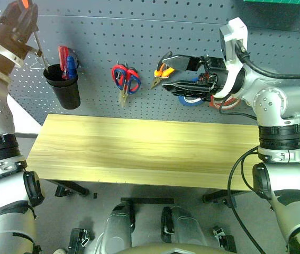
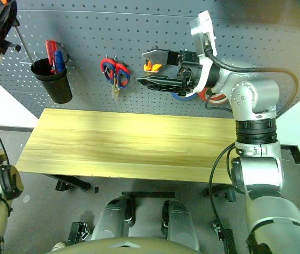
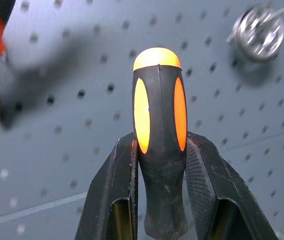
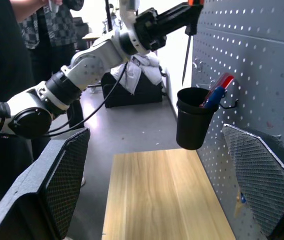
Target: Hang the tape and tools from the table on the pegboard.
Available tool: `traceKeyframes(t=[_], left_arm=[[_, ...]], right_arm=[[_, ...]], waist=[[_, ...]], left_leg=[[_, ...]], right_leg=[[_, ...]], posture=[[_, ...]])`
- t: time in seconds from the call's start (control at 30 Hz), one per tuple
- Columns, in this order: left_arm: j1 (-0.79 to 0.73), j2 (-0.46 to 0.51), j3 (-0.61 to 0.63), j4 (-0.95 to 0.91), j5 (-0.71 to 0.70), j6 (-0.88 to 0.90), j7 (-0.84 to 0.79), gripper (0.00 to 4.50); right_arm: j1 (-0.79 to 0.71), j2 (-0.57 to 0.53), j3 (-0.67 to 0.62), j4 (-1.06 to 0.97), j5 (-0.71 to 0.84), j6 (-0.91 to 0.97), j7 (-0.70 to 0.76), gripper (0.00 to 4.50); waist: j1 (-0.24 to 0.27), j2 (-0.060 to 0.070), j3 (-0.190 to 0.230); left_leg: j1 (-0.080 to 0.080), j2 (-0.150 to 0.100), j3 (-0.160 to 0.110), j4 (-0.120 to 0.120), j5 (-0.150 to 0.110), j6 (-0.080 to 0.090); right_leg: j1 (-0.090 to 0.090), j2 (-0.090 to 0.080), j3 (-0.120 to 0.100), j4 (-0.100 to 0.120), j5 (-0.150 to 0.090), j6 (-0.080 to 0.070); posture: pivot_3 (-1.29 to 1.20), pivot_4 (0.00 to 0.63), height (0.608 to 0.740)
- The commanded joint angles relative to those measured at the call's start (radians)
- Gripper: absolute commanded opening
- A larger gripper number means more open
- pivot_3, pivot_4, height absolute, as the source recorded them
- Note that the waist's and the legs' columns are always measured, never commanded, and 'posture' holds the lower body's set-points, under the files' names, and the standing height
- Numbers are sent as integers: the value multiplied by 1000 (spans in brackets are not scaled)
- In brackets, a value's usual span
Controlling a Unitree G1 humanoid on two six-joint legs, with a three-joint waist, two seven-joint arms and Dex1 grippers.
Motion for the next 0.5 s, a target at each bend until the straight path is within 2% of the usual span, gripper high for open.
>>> traceKeyframes(t=[0.03, 0.23, 0.5], left_arm=[[-17, 9, 2, 12, 13, -56, -10, 937], [-29, -9, 0, 100, 27, -121, -10, 937], [-59, -45, -1, 325, 42, -221, -29, 937]], right_arm=[[-9, -8, -5, -7, 0, -15, 0, 4500], [-2, -15, 8, -7, -12, -26, -1, 4500], [5, -17, 17, -5, -35, -41, 0, 4500]], waist=[[1, 0, 0], [0, 0, -1], [-1, 0, -2]], left_leg=[[0, 0, 0, 0, 0, 0], [0, 0, 0, 2, 0, 0], [0, 0, 0, 10, -3, 5]], right_leg=[[0, 0, 0, 0, 0, 0], [0, 0, 0, 2, 0, 0], [0, -1, 0, 8, 0, 0]], posture=[[30, 69, 730], [31, 69, 730], [31, 72, 730]])
